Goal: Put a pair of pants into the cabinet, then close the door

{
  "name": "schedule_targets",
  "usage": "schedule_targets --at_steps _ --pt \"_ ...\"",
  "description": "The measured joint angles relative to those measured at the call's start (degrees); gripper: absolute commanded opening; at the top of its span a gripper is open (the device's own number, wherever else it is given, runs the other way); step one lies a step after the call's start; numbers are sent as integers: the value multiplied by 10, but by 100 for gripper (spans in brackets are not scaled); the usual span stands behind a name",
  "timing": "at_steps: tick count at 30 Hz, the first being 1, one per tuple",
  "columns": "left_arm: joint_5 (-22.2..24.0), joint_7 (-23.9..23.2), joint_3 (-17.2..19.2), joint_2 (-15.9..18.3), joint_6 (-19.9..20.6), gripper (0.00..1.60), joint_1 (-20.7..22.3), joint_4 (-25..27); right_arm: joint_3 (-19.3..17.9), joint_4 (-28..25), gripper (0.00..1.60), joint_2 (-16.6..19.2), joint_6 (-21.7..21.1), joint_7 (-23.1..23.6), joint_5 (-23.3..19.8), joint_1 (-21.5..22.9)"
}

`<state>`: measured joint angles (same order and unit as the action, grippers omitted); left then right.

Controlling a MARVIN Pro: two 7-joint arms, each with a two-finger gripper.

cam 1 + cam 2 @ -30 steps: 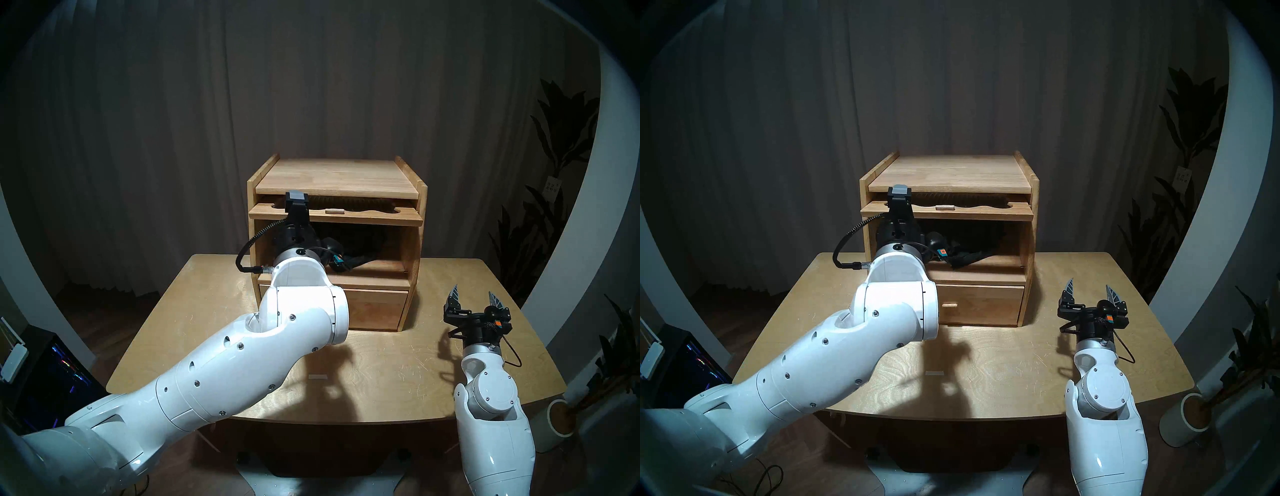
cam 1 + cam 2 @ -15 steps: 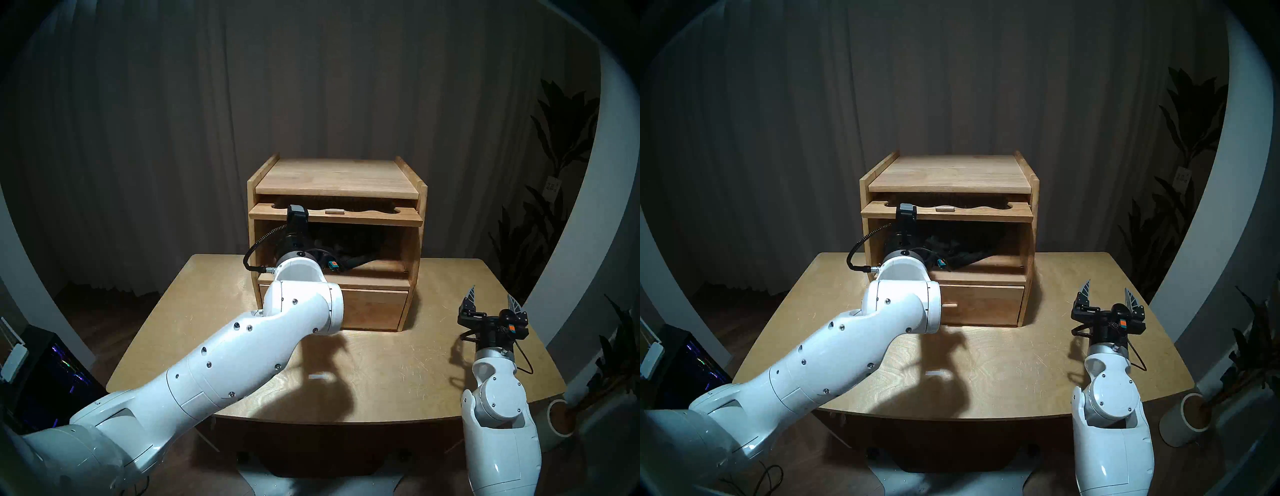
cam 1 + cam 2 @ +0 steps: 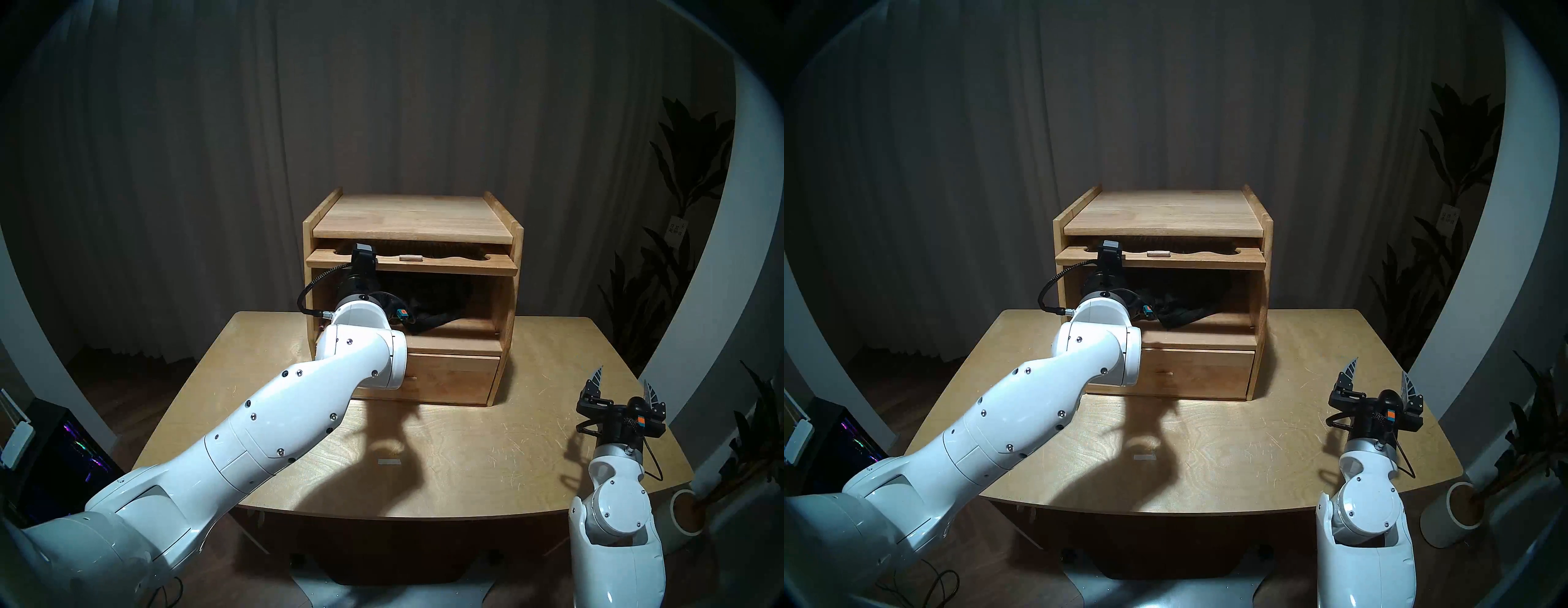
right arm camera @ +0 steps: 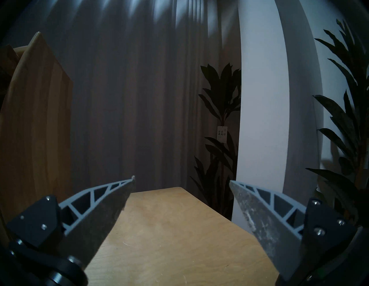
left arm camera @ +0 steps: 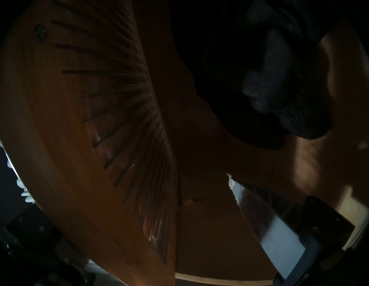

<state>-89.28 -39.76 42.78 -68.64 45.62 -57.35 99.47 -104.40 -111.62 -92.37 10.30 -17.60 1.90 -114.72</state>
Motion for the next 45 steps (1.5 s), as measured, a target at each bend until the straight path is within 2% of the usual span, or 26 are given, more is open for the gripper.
schedule_targets --at_steps 1,4,11,13,19,25,29,30,31,38,43,44,45 --pt "10 22 3 -3 -3 0 1 -2 3 -4 160 -3 0 -5 5 -5" --pt "20 51 11 -10 -6 0 7 6 12 -9 160 -7 1 -11 13 -11" --pt "38 64 8 -8 2 0 -20 43 30 -14 160 -14 1 -21 28 -19" --pt "39 67 -5 -7 7 0 -39 75 38 -14 160 -14 1 -24 34 -18" --pt "31 65 -27 3 32 0 -66 123 48 -10 160 -14 -1 -26 42 -12" --pt "-4 61 -34 16 60 0 -83 136 41 3 160 -3 -8 -21 46 1" --pt "-12 64 -17 17 71 0 -81 120 17 14 160 19 -24 -5 52 16" --pt "-12 64 -14 17 71 56 -79 117 12 16 160 24 -26 -1 53 19" --pt "-12 63 -10 17 72 160 -76 114 6 17 160 30 -30 3 55 23" --pt "-12 48 -2 9 74 160 -66 121 -27 33 160 76 -55 44 65 52" --pt "-11 34 -6 6 66 160 -62 118 -36 49 160 93 -62 63 65 64" --pt "-11 33 -7 6 64 150 -61 116 -37 51 160 94 -62 64 65 65" --pt "-10 32 -8 5 61 129 -61 112 -38 53 160 96 -62 66 64 67"
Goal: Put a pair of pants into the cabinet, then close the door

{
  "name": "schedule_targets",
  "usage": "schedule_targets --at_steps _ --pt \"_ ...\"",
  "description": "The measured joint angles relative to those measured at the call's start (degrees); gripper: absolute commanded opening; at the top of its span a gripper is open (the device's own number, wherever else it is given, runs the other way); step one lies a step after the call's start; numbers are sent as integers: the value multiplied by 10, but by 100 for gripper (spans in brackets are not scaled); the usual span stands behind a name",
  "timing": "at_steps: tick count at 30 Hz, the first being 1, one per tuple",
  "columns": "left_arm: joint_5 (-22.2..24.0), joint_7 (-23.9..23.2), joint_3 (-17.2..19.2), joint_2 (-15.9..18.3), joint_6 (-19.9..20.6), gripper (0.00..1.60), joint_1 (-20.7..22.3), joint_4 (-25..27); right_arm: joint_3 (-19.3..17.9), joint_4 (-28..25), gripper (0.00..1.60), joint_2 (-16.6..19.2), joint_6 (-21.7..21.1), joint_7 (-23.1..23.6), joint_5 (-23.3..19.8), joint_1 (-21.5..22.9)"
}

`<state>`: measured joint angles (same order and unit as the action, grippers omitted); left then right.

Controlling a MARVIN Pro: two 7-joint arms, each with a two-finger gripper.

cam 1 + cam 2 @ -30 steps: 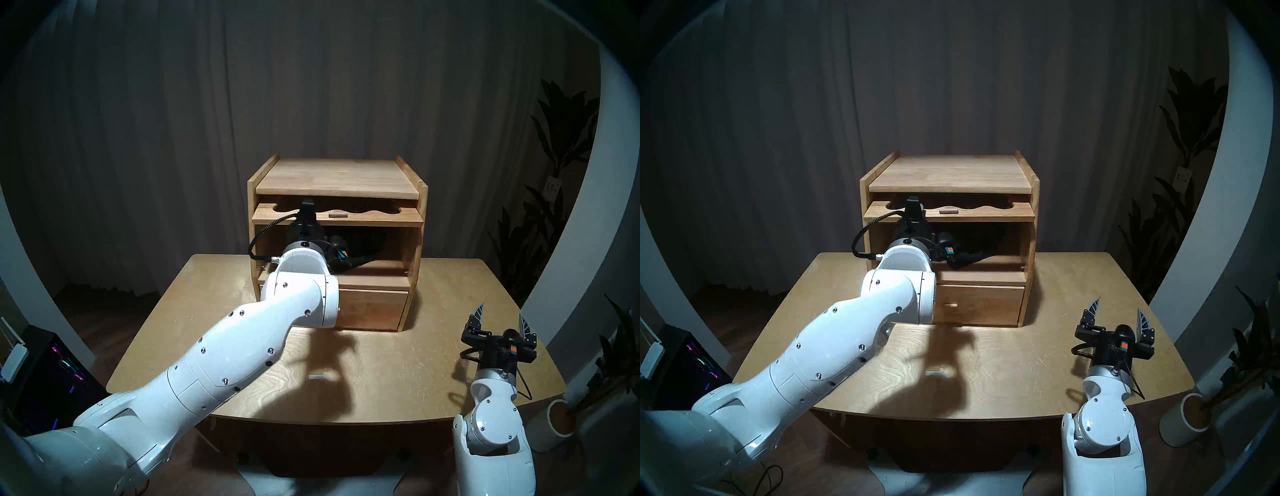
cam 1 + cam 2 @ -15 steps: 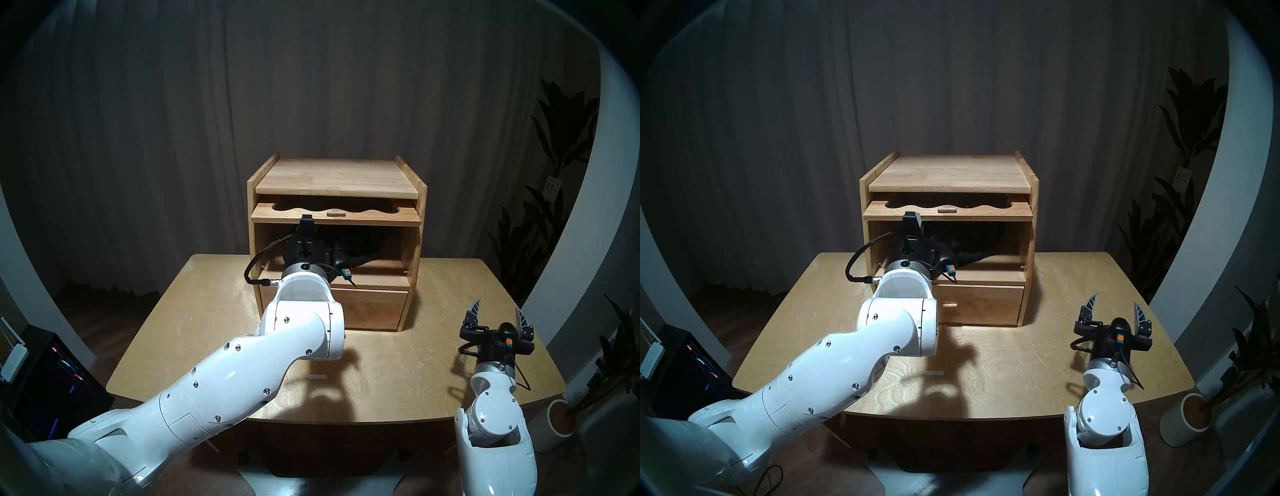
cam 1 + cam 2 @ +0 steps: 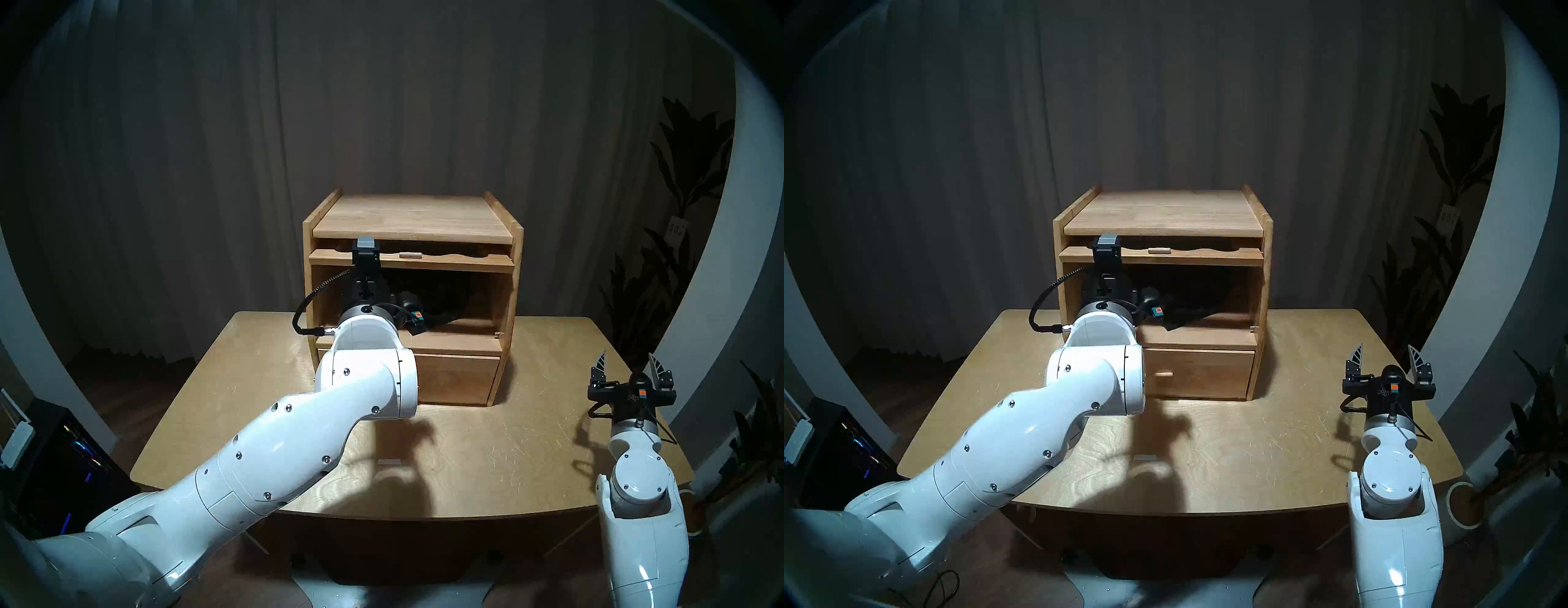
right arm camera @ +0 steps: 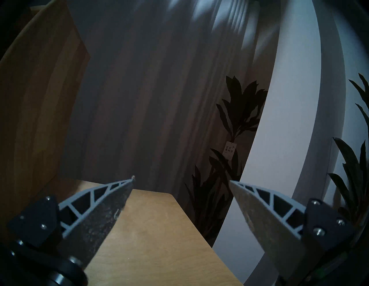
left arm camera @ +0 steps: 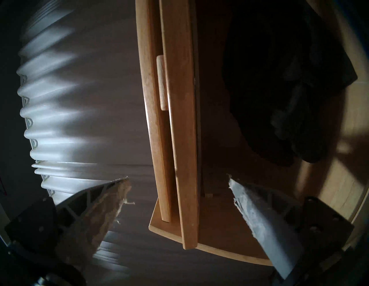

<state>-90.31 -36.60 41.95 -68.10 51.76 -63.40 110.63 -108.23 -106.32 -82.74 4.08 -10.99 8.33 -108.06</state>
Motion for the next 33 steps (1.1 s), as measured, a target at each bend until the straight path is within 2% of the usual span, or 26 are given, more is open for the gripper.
schedule_targets --at_steps 2,3,4,5,7,17,19,22,23,24,26,33 --pt "7 0 -1 -2 -11 124 3 -21 -3 5 160 4 1 5 0 4" --pt "12 1 -2 -4 -17 58 5 -32 -4 6 160 6 2 7 0 6" --pt "13 1 -2 -4 -18 58 6 -34 -4 6 160 7 2 7 0 6" --pt "14 2 -2 -4 -19 46 6 -35 -5 7 160 7 2 7 0 6" --pt "15 14 -1 -5 -28 41 12 -44 -7 7 160 8 3 8 0 8" --pt "33 51 6 -8 -105 44 63 -103 -25 7 160 15 5 3 12 7" --pt "37 56 7 -8 -115 38 68 -112 -28 6 160 15 5 0 14 5" --pt "46 67 9 -9 -129 40 76 -126 -33 1 160 15 6 -4 17 -3" --pt "47 69 9 -10 -131 55 77 -127 -33 1 160 15 7 -5 17 -4" --pt "50 72 10 -11 -134 51 79 -131 -35 -1 160 14 7 -6 18 -6" --pt "56 80 13 -13 -139 0 82 -140 -37 -3 160 12 8 -9 19 -11" --pt "74 102 22 -29 -126 0 80 -154 -37 -9 160 4 9 -15 23 -22"
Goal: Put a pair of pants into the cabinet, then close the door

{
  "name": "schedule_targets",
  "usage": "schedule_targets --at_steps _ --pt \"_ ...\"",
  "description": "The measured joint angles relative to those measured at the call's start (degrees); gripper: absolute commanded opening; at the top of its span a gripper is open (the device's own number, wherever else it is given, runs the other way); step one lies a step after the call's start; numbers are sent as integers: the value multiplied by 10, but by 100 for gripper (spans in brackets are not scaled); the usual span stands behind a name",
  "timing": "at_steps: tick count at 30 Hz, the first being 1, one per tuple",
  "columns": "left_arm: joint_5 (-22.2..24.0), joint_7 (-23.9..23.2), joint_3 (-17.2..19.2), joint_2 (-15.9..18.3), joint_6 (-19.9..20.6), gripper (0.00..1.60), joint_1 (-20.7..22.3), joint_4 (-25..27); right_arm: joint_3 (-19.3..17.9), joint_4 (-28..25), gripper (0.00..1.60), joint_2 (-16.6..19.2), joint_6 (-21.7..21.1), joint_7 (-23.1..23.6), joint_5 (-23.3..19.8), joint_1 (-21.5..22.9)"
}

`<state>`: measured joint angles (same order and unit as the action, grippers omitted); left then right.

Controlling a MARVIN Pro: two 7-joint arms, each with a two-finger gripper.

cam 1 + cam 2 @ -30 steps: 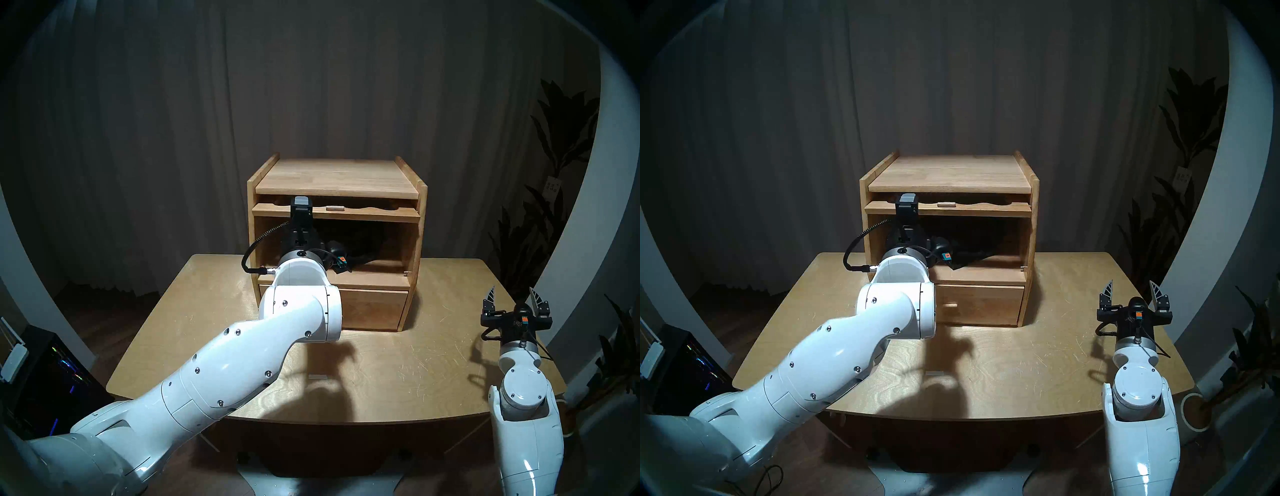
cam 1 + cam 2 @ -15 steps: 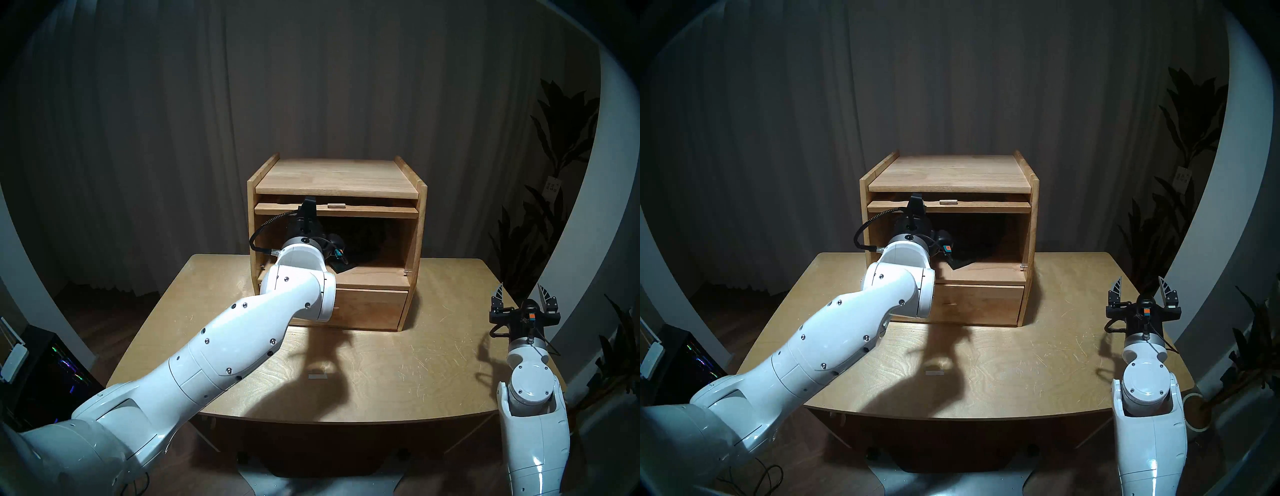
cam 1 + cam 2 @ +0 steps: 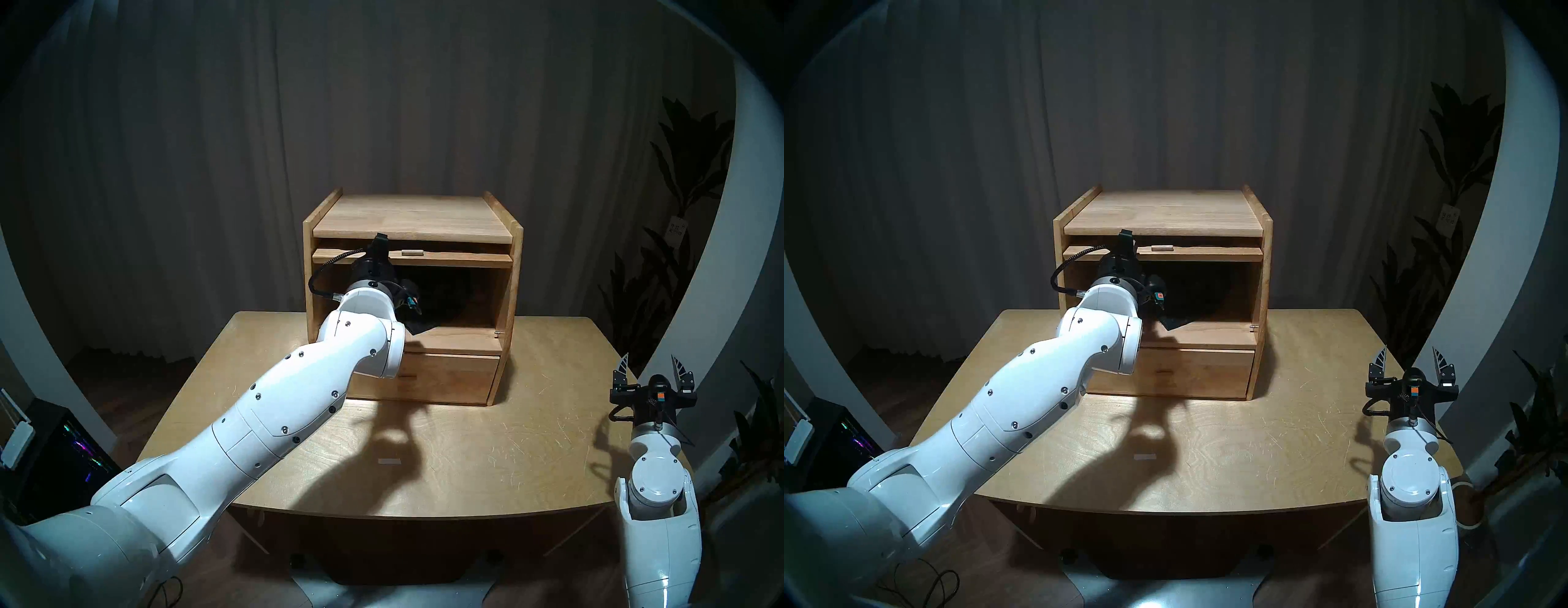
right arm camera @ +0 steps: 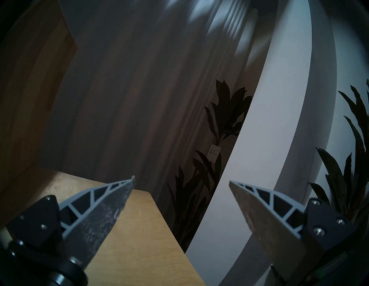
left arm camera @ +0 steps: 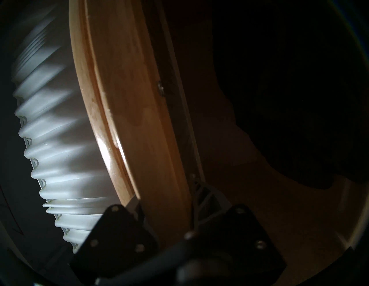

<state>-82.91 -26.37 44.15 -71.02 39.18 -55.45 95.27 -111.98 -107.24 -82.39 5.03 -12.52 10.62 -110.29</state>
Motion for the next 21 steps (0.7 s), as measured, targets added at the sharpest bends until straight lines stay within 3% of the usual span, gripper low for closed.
schedule_targets --at_steps 9,21 --pt "30 12 17 -21 44 0 -26 24 15 -2 160 1 -1 -2 12 3" --pt "35 7 18 -29 92 0 -57 68 27 8 160 8 -2 -4 25 17"
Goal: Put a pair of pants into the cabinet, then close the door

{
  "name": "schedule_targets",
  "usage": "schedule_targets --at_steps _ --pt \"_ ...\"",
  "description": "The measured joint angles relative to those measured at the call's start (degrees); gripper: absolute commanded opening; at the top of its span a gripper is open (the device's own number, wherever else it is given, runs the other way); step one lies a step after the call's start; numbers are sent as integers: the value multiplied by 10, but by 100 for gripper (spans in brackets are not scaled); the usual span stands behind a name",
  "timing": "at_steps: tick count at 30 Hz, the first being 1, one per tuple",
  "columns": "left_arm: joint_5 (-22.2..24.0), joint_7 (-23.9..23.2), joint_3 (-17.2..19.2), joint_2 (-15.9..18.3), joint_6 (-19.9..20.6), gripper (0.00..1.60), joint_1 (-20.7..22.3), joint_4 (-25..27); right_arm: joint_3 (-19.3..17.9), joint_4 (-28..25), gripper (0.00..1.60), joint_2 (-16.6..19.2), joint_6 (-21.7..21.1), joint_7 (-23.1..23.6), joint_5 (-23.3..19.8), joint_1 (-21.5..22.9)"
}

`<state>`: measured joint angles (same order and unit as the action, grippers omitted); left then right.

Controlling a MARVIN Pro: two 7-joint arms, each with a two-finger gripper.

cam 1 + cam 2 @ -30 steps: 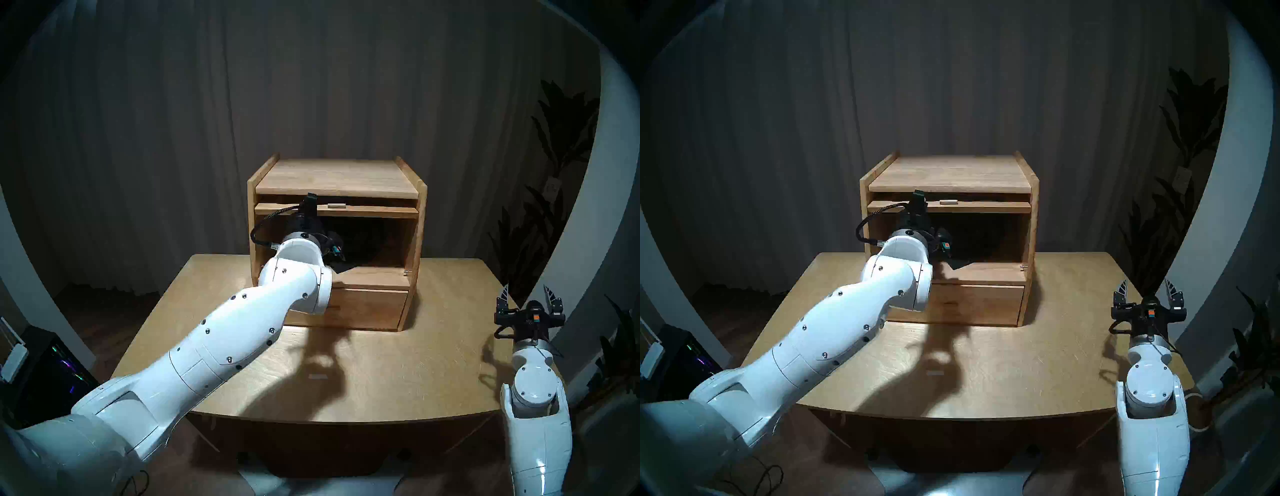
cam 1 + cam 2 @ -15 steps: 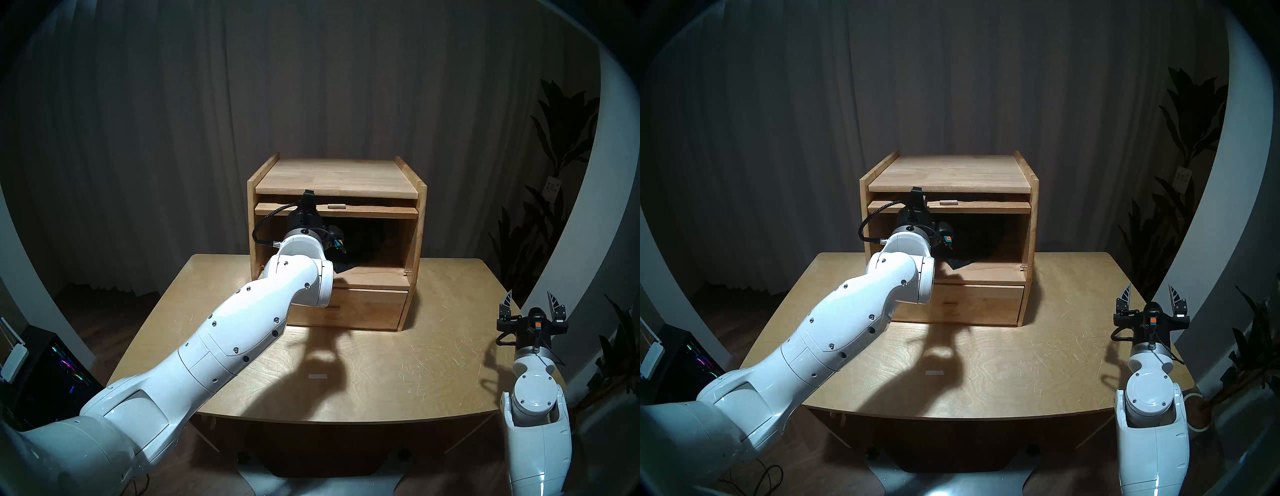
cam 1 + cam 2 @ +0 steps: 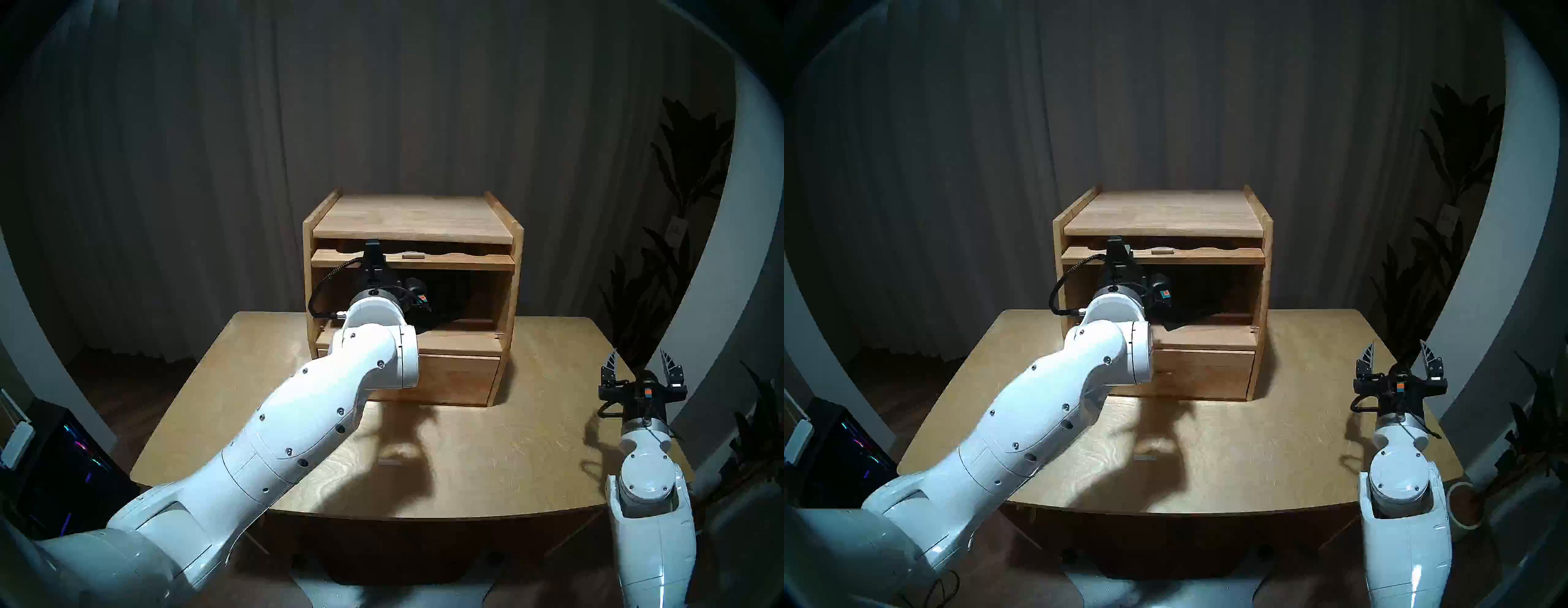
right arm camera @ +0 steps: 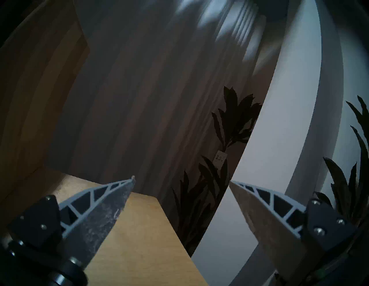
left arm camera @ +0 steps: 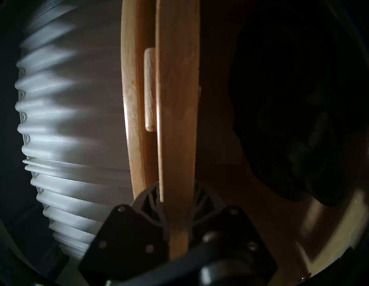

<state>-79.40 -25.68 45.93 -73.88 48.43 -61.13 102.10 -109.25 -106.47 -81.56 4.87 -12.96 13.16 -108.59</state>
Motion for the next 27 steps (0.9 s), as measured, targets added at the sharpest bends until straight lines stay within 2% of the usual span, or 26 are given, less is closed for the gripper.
schedule_targets --at_steps 11,27 --pt "-12 -18 -2 13 11 0 -10 28 -1 7 160 0 0 -4 1 2" --pt "-45 -52 -25 41 53 0 -52 113 18 11 160 0 0 -6 7 4"
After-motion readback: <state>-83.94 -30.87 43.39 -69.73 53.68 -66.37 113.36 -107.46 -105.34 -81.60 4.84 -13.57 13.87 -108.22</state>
